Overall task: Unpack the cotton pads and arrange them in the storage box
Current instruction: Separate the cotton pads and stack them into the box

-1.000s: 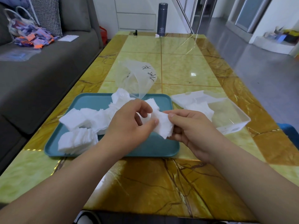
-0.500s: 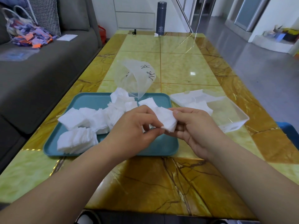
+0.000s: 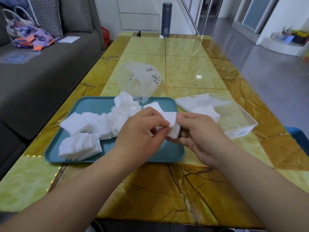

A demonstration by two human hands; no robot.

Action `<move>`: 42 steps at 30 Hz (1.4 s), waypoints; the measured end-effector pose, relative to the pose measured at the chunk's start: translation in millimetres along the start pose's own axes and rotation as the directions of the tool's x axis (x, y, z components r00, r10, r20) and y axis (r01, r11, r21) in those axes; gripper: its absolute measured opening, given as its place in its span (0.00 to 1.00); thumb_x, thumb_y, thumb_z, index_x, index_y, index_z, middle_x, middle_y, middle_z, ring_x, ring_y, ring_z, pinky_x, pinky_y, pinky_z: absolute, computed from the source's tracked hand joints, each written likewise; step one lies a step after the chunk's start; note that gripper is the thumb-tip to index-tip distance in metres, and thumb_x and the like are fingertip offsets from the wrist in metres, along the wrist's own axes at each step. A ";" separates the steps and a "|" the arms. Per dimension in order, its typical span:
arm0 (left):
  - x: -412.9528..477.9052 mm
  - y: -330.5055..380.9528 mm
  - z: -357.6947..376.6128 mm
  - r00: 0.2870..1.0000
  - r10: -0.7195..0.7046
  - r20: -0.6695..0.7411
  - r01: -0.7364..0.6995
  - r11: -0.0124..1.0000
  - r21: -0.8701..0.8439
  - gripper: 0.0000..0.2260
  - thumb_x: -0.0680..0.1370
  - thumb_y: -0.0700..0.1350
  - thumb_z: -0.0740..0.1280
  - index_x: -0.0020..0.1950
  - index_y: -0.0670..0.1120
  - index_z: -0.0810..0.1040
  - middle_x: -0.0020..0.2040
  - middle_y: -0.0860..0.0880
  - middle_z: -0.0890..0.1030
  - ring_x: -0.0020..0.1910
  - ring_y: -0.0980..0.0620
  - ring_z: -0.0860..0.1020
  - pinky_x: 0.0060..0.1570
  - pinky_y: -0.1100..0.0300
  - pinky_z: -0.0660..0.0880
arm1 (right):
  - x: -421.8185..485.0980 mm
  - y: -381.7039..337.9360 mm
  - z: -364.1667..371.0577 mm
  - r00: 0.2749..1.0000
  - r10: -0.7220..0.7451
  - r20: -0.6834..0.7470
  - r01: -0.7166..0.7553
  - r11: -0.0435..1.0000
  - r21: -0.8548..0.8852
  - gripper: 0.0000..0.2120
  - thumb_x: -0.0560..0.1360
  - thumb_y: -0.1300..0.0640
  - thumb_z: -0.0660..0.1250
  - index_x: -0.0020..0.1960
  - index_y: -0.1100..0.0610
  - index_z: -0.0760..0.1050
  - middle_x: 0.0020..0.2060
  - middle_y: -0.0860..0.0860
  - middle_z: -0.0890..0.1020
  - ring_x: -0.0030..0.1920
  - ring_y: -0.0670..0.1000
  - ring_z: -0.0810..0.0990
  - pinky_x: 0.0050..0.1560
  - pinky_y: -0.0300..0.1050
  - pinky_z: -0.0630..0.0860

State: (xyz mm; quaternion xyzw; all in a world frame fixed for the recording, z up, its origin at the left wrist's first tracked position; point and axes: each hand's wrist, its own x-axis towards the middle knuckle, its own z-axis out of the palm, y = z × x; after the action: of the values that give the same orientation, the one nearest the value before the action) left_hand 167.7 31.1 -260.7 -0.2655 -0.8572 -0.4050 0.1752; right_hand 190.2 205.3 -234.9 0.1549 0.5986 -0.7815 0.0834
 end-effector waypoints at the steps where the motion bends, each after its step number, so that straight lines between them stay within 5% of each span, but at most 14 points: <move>1: -1.0 -0.6 2.1 1.000 0.013 0.019 -0.014 1.000 0.012 0.03 0.75 0.43 0.77 0.47 0.50 0.87 0.46 0.56 0.81 0.36 0.59 0.77 0.38 0.67 0.74 | -0.4 0.0 0.1 1.000 -0.003 0.013 0.003 1.000 -0.008 0.10 0.85 0.63 0.61 0.58 0.64 0.81 0.49 0.60 0.88 0.52 0.59 0.88 0.51 0.53 0.86; 5: -2.6 -4.0 7.2 0.999 0.030 0.045 -0.030 1.000 0.006 0.03 0.75 0.46 0.75 0.48 0.51 0.87 0.47 0.57 0.81 0.36 0.58 0.76 0.39 0.54 0.78 | -0.9 -0.6 -0.8 1.000 -0.008 0.025 0.008 1.000 -0.014 0.12 0.85 0.64 0.59 0.58 0.63 0.81 0.48 0.60 0.88 0.51 0.57 0.88 0.49 0.50 0.85; 14: -3.3 -5.1 8.9 0.991 0.097 0.091 -0.098 0.995 0.012 0.06 0.77 0.48 0.70 0.48 0.49 0.87 0.48 0.56 0.81 0.42 0.55 0.79 0.40 0.50 0.79 | 1.4 0.4 -3.0 1.000 -0.002 0.021 0.004 0.998 -0.061 0.12 0.84 0.66 0.60 0.56 0.63 0.83 0.49 0.60 0.88 0.51 0.58 0.88 0.50 0.54 0.86; 26: -3.8 0.5 8.0 0.938 0.326 0.119 -0.345 0.911 0.228 0.05 0.78 0.40 0.70 0.48 0.47 0.85 0.53 0.52 0.83 0.45 0.46 0.79 0.33 0.50 0.76 | 2.6 -0.9 -7.1 1.000 0.019 0.013 -0.018 0.999 -0.050 0.14 0.81 0.71 0.58 0.55 0.65 0.82 0.49 0.64 0.87 0.52 0.63 0.87 0.49 0.55 0.86; 36: -4.6 8.1 7.8 0.899 0.408 0.162 -0.439 0.842 0.314 0.05 0.78 0.38 0.70 0.48 0.46 0.85 0.55 0.51 0.85 0.46 0.46 0.79 0.31 0.52 0.76 | 2.9 -1.9 -12.2 1.000 0.024 0.017 -0.023 1.000 -0.014 0.14 0.81 0.70 0.58 0.55 0.64 0.82 0.46 0.63 0.88 0.45 0.57 0.88 0.46 0.53 0.85; 42: -6.1 12.6 9.5 0.913 0.366 0.182 -0.404 0.876 0.263 0.03 0.79 0.40 0.71 0.49 0.46 0.85 0.57 0.53 0.83 0.48 0.48 0.79 0.39 0.53 0.75 | 2.3 -2.8 -18.5 0.993 0.036 0.113 -0.040 0.999 0.030 0.13 0.82 0.55 0.67 0.57 0.64 0.84 0.50 0.62 0.87 0.48 0.56 0.87 0.51 0.52 0.83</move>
State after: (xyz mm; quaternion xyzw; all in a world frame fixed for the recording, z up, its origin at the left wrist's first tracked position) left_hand 179.4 43.3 -262.0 -0.4269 -0.8470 -0.2120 0.2353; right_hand 189.8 223.9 -237.5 0.1234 0.5774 -0.7967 0.1291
